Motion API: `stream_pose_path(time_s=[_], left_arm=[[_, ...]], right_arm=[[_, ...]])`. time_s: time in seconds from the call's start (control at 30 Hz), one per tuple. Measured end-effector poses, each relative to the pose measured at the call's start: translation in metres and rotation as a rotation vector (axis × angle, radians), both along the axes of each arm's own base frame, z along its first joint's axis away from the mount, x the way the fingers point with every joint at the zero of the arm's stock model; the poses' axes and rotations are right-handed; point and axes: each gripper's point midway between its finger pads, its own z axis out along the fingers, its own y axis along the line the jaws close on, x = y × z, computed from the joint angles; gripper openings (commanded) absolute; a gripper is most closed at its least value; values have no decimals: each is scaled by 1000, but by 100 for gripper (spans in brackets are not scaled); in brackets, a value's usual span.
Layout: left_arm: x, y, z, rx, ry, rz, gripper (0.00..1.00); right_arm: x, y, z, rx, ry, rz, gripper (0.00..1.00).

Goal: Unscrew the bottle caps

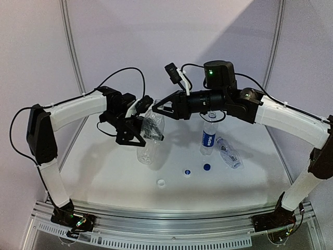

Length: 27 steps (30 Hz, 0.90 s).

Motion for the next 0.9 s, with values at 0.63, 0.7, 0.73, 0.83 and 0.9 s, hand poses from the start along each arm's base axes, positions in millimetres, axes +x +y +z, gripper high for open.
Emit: stream_pose_path(time_s=[0.63,0.7,0.73,0.83,0.9], left_arm=[[84,85,233,-204,-384,363,99],[98,102,236,-175,-351,430,99],[107,106,238,-156,-350,469,99],[142,114,227,-5,-384,790,99],[150,133,231,8,-405,1039,99]], right_arm=[[-14,-67,-33,-161,-54,-149,0],[-13,-67,-43,-182,-46,-149,0],[-13,-67,-49,-195,-41,-151,0],[-11,-67,-62,-224,-29,-157,0],[-10,-67,-66,-233,-27,-161,0]])
